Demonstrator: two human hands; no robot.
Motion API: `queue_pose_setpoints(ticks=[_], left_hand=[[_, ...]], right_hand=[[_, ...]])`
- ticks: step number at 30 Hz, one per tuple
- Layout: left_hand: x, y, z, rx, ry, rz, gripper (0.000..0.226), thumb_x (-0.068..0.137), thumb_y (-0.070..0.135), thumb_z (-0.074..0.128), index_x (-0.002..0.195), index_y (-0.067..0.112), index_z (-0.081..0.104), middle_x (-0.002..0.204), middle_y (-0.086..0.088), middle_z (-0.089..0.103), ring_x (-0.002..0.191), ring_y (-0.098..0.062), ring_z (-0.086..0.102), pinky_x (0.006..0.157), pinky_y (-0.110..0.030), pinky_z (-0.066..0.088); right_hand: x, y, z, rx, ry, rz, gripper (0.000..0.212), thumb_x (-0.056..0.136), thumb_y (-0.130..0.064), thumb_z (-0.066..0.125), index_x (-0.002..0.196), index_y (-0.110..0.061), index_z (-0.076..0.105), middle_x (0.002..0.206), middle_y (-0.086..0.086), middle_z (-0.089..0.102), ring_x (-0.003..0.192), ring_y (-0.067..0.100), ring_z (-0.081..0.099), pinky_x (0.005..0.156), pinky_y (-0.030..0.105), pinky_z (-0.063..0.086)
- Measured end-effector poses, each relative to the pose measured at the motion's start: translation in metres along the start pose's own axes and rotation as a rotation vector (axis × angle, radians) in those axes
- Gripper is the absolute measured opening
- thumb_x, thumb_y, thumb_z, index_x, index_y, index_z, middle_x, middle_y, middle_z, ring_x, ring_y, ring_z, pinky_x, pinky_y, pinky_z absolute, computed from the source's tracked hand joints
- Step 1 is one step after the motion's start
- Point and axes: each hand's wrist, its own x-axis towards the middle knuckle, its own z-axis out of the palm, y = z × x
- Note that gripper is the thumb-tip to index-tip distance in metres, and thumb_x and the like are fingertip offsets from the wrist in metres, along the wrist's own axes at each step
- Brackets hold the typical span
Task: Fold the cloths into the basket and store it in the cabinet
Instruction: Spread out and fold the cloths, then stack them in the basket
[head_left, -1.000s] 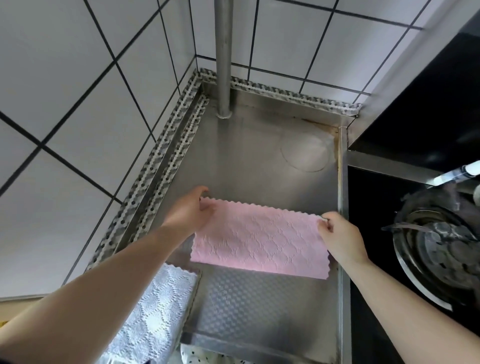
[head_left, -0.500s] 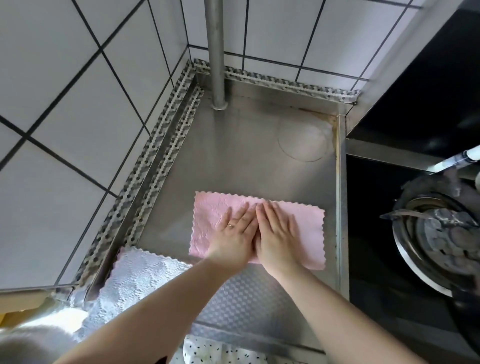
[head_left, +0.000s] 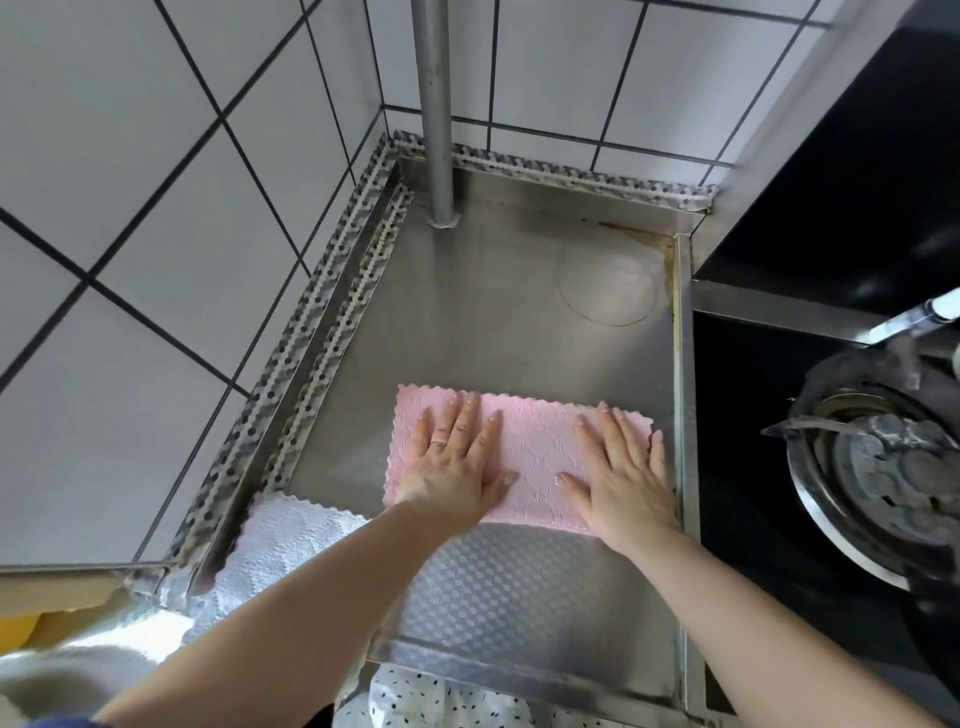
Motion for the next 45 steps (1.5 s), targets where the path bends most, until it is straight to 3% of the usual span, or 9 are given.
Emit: queue_pose_setpoints(ticks=[3,4,6,10,17,25,33,37,45], left_hand=[[-0.017,0.002,-0.019,-0.072,0.154,0.285,0.063,0.087,0.05,0.053,0.143,0.026,0.037,0.154,0.002,0.023,0.142,-0.011,0.021,0.117,-0.043,0.005],[-0.023,0.003,-0.023,-0.079,0.246,0.363,0.051,0.078,0.041,0.068,0.125,0.026,0.059,0.139,0.002,0.05,0.126,-0.013,0.049,0.112,-0.045,0.026],[-0.032,0.007,-0.024,-0.084,0.312,0.424,0.033,0.065,0.031,0.078,0.097,0.028,0.072,0.102,0.006,0.07,0.089,-0.017,0.067,0.093,-0.039,0.049],[-0.04,0.02,-0.017,0.001,0.211,0.396,0.03,0.06,0.032,0.077,0.09,0.037,0.073,0.085,0.012,0.069,0.074,-0.013,0.065,0.076,-0.026,0.052],[-0.034,0.018,-0.022,0.148,0.178,0.346,0.015,0.053,0.025,0.078,0.064,0.03,0.069,0.064,0.01,0.061,0.06,-0.013,0.06,0.072,-0.026,0.051],[-0.018,-0.014,-0.032,0.226,0.07,0.299,0.024,0.084,0.019,0.047,0.101,0.029,0.062,0.107,0.007,0.057,0.104,-0.02,0.053,0.1,-0.037,0.033],[0.012,-0.037,-0.051,0.31,0.043,0.326,0.027,0.091,0.023,0.044,0.11,0.035,0.058,0.123,0.012,0.051,0.12,-0.017,0.045,0.104,-0.033,0.025],[0.003,-0.048,-0.056,0.33,0.166,0.577,0.028,0.079,0.011,0.059,0.098,0.03,0.068,0.106,0.008,0.065,0.096,-0.019,0.063,0.091,-0.034,0.046],[-0.028,-0.039,-0.039,0.139,0.078,0.713,0.013,0.077,0.02,0.072,0.086,0.03,0.071,0.09,0.015,0.067,0.071,-0.011,0.065,0.069,-0.027,0.054]], right_hand=[[0.006,-0.007,-0.013,0.066,0.139,-0.169,0.059,0.077,-0.034,0.069,0.129,-0.012,0.053,0.145,0.007,0.043,0.137,0.024,0.036,0.111,0.056,0.019],[0.01,-0.01,-0.016,0.075,0.169,-0.242,0.052,0.074,-0.024,0.071,0.123,-0.011,0.058,0.14,0.006,0.048,0.134,0.023,0.041,0.11,0.055,0.022],[0.018,-0.019,-0.024,0.082,0.098,-0.359,0.049,0.077,-0.013,0.062,0.126,-0.015,0.056,0.144,0.0,0.044,0.137,0.018,0.035,0.114,0.05,0.013],[0.035,-0.035,-0.033,0.025,-0.07,-0.494,0.057,0.083,-0.01,0.044,0.137,-0.028,0.042,0.15,-0.009,0.029,0.141,0.014,0.021,0.116,0.044,0.008],[0.038,-0.032,-0.035,-0.064,-0.031,-0.452,0.051,0.088,-0.011,0.042,0.133,-0.035,0.042,0.14,-0.007,0.038,0.127,0.021,0.037,0.108,0.041,0.024],[0.023,-0.01,-0.036,-0.121,-0.024,-0.364,0.052,0.086,-0.008,0.039,0.134,-0.027,0.045,0.125,-0.001,0.048,0.115,0.025,0.044,0.101,0.035,0.029],[-0.022,-0.001,-0.028,-0.004,-0.044,-0.365,0.031,0.085,-0.013,0.052,0.113,-0.018,0.061,0.116,-0.003,0.057,0.108,0.022,0.052,0.095,0.034,0.035],[-0.022,0.012,-0.041,0.067,0.076,-0.559,0.025,0.067,-0.016,0.078,0.09,-0.024,0.071,0.099,-0.01,0.067,0.094,0.015,0.064,0.091,0.037,0.049],[-0.047,0.023,-0.024,0.074,-0.028,-0.711,0.026,0.069,-0.031,0.077,0.093,-0.029,0.071,0.103,-0.009,0.065,0.101,0.014,0.062,0.1,0.037,0.044]])
